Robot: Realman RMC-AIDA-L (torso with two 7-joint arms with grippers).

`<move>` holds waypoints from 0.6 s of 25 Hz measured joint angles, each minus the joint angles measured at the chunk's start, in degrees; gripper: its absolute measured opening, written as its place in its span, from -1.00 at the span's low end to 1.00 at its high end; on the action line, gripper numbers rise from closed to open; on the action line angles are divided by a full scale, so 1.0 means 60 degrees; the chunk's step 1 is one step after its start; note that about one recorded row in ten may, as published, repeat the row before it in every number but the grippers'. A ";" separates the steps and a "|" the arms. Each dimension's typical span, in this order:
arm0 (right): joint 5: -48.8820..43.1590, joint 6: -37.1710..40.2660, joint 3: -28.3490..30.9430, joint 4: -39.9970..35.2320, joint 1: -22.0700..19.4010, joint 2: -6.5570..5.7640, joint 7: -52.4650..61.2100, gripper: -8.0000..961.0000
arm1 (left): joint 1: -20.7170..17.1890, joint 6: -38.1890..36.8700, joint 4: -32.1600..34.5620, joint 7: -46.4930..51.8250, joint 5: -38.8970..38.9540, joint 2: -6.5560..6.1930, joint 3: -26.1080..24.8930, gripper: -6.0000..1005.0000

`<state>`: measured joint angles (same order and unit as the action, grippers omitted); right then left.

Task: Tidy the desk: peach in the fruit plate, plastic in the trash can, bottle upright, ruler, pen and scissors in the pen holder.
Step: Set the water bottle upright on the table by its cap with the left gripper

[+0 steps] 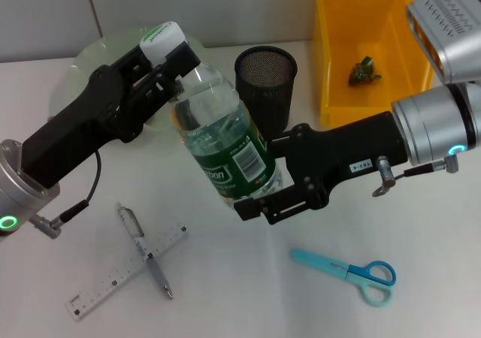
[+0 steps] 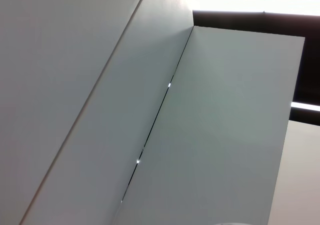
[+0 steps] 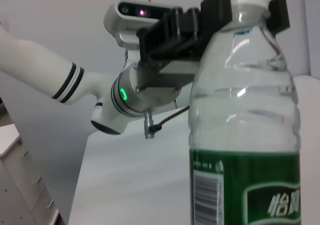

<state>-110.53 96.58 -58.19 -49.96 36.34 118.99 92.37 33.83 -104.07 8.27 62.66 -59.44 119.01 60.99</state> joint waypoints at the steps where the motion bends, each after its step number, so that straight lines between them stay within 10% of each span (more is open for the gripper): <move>1: -0.0013 0.0000 -0.0009 0.0034 -0.0004 0.0003 -0.0001 0.61 | 0.0000 0.0000 0.0000 0.0000 0.0000 0.0000 0.0000 -0.13; 15: -0.0319 -0.0131 -0.0112 0.0168 -0.0131 0.0002 0.0000 0.61 | -0.0073 -0.0065 0.0125 0.0026 0.0102 -0.0010 -0.0010 -0.13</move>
<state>-112.45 95.79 -58.86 -48.95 35.55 119.00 92.37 33.39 -104.46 9.02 62.82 -58.83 118.95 60.93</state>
